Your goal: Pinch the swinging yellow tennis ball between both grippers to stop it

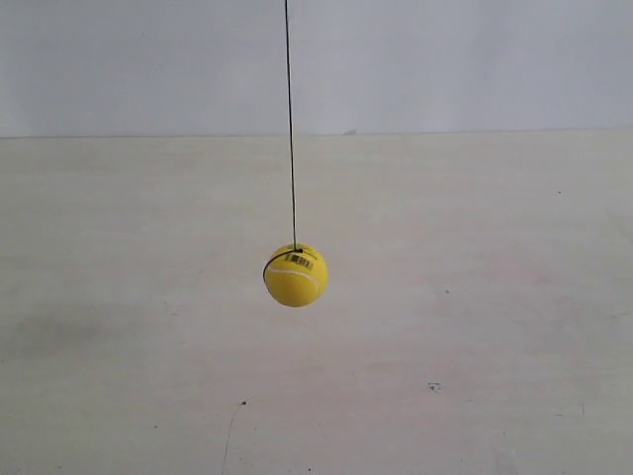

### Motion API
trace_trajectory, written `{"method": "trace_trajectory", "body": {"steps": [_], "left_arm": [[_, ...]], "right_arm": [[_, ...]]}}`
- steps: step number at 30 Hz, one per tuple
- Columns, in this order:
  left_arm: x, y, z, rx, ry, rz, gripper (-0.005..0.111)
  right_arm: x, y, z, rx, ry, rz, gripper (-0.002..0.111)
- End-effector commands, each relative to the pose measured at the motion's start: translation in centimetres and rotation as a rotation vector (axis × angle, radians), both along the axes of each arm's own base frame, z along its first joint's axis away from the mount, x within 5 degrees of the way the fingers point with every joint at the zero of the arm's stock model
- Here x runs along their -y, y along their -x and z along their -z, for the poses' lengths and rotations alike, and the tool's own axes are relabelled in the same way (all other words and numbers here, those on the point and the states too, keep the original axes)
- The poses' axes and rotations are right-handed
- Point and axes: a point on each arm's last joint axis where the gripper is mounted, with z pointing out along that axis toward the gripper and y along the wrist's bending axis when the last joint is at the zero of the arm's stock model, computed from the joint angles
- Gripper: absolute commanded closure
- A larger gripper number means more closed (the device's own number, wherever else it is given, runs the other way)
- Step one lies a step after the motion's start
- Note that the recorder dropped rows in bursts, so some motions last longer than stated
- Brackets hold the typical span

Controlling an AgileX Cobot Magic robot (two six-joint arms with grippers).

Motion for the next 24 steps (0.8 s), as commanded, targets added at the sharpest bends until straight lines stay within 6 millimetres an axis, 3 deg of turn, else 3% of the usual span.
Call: {"method": "trace_trajectory", "body": {"steps": [1,5,10,15,19,21,23,24], "left_arm": [[-0.1,0.0,0.2,-0.012,0.018,0.012,0.102],[-0.1,0.0,0.2,-0.012,0.018,0.012,0.102],[-0.2,-0.2,0.3,0.096,-0.195,-0.146,0.102],[-0.2,-0.3,0.4,0.096,-0.197,-0.148,0.102],[-0.9,-1.1,1.1,0.049,-0.063,-0.171,0.102],[-2.0,-2.1,2.0,-0.054,0.113,-0.228,0.102],[-2.8,-3.2,4.0,-0.204,0.158,-0.312,0.102],[-2.9,-3.6,5.1,-0.257,0.096,-0.357,0.102]], "right_arm": [[0.0,0.0,-0.1,0.011,0.005,-0.002,0.108],[0.0,0.0,-0.1,0.011,0.005,-0.002,0.108],[0.0,0.0,-0.1,0.011,0.005,-0.002,0.108],[0.0,0.0,-0.1,0.011,0.005,-0.002,0.108],[0.0,0.0,-0.1,0.011,0.005,-0.002,0.108],[0.0,0.0,-0.1,0.011,0.005,-0.002,0.108],[0.0,0.0,-0.1,0.011,0.005,-0.002,0.108],[0.0,0.0,-0.1,0.011,0.005,-0.002,0.108]]}}
